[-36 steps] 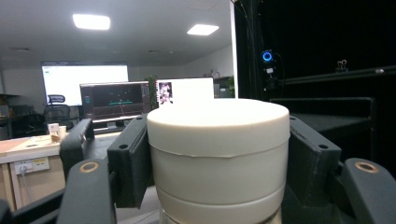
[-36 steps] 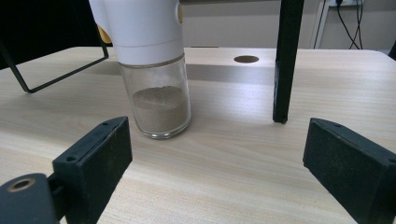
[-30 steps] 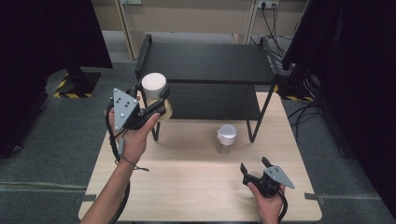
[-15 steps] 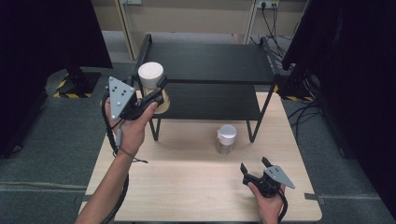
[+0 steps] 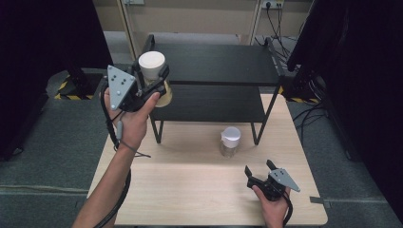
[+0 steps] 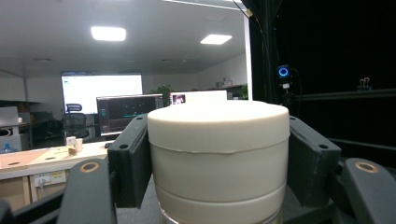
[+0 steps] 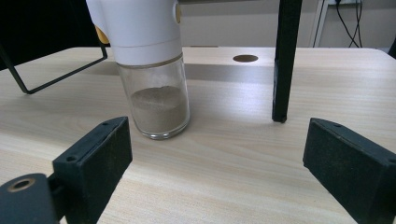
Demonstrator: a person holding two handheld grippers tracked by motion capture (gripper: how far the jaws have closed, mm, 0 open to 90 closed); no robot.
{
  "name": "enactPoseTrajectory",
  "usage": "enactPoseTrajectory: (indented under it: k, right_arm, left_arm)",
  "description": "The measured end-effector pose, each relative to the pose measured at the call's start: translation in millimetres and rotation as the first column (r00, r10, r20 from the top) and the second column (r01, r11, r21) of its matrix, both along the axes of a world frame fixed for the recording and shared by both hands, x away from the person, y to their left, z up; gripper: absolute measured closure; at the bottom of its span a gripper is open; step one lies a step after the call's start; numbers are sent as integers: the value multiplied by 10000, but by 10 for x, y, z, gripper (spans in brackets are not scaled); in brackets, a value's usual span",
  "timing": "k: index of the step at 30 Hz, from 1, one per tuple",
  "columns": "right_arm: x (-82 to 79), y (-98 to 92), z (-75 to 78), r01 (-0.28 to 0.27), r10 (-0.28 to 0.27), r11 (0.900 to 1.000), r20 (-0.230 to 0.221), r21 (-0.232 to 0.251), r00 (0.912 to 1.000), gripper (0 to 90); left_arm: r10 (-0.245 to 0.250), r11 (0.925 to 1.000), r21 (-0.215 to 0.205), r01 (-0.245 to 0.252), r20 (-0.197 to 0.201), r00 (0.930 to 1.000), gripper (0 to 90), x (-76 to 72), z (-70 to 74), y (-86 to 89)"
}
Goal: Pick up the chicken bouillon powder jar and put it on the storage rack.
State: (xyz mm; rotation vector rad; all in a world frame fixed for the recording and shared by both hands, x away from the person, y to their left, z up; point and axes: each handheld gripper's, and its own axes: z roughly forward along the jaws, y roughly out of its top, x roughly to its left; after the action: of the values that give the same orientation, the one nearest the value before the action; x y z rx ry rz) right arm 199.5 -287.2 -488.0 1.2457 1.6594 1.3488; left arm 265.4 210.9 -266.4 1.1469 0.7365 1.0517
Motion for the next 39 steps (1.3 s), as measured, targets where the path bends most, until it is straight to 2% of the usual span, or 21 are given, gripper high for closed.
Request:
enactPoseTrajectory:
  k: [8, 16, 24, 31, 39]
  right_arm:
    - [-1, 3, -1, 2, -2, 10000, 13, -15, 10000, 83]
    - [2, 3, 0, 13, -13, 10000, 2, -11, 10000, 83]
    - [2, 4, 1, 10, -10, 10000, 3, -14, 10000, 83]
    - [8, 4, 4, 11, -11, 10000, -18, -22, 10000, 83]
    - [9, 3, 3, -10, 10, 10000, -14, 2, 10000, 83]
  left_arm:
    - [57, 10000, -27, -57, 91, 9999, 337, 45, 145, -30]
    - [163, 9999, -38, -163, 15, 9999, 337, 132, 267, -51]
    - [218, 9996, -154, -219, -71, 9997, 337, 243, 344, -62]
    - [270, 9996, -11, -270, -127, 9996, 337, 355, 401, -97]
    - [221, 9997, -77, -222, -180, 9996, 337, 522, 413, -105]
